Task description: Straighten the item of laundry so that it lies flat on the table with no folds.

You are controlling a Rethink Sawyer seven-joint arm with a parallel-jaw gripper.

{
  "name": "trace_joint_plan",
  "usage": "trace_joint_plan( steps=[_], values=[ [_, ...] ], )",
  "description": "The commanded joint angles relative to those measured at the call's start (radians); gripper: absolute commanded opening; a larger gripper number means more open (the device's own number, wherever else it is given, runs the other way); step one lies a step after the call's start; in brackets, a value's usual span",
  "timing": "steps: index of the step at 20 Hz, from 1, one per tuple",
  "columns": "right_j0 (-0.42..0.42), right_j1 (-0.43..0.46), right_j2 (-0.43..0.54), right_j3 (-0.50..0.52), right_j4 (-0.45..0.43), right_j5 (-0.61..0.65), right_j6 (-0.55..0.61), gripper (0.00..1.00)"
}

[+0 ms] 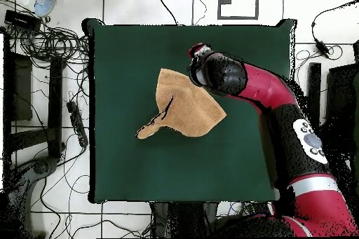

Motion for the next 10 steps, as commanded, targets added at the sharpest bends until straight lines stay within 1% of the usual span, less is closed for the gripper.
trace_joint_plan(
  steps=[1, 9, 10],
  values=[
    [0.000, 0.090, 0.147, 0.146, -0.027, -0.092, -0.036, 1.00],
    [-0.001, 0.094, 0.155, 0.193, -0.023, -0.134, 0.013, 1.00],
    [0.001, 0.095, 0.163, 0.213, -0.019, -0.152, 0.029, 1.00]
  ],
)
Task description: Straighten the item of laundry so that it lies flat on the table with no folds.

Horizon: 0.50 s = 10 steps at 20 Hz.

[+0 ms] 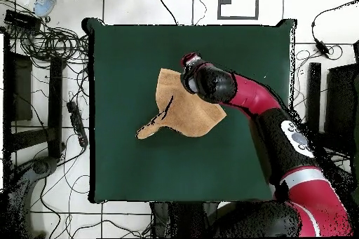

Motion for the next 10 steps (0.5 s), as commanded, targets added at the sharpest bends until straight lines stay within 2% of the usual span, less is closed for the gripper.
trace_joint_plan(
  steps=[1, 4, 10],
  values=[
    [0.027, 0.017, 0.122, 0.170, -0.011, -0.076, 0.039, 1.00],
    [0.032, 0.006, 0.128, 0.195, 0.002, -0.083, 0.058, 1.00],
    [0.047, -0.089, 0.095, 0.243, 0.025, -0.023, 0.078, 1.00]
  ],
)
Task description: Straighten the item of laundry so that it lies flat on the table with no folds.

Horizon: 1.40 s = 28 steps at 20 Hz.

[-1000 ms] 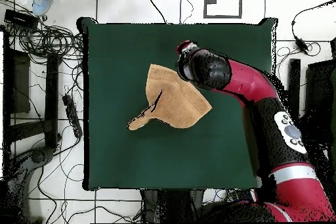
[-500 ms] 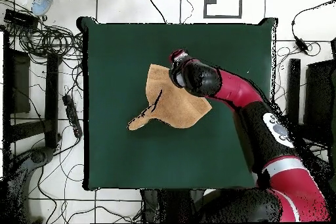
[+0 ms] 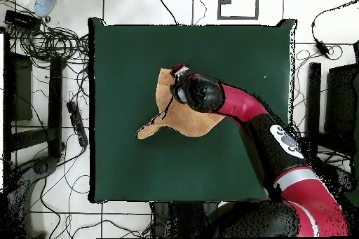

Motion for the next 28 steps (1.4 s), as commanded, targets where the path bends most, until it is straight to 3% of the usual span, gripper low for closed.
trace_joint_plan(
  steps=[1, 8, 16, 28],
  values=[
    [0.043, -0.083, 0.075, 0.142, 0.028, 0.023, 0.078, 1.00],
    [0.043, -0.035, 0.080, 0.118, 0.029, -0.002, 0.063, 1.00],
    [0.061, 0.136, 0.065, -0.032, -0.003, -0.083, 0.020, 1.00],
    [0.081, 0.197, 0.070, -0.049, -0.013, -0.181, 0.051, 1.00]
  ],
)
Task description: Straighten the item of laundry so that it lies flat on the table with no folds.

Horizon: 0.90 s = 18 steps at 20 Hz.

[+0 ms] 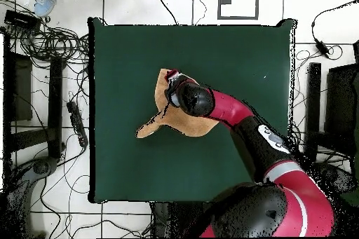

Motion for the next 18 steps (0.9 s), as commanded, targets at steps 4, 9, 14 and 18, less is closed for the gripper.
trace_joint_plan(
  steps=[4, 9, 14, 18],
  values=[
    [0.065, 0.128, 0.073, -0.045, -0.021, -0.102, 0.039, 1.00],
    [0.057, 0.143, 0.077, -0.036, -0.033, -0.105, 0.028, 1.00],
    [0.062, 0.161, 0.070, -0.046, -0.041, -0.115, 0.024, 1.00],
    [0.099, 0.147, 0.022, -0.049, -0.029, -0.169, 0.075, 0.00]
  ],
)
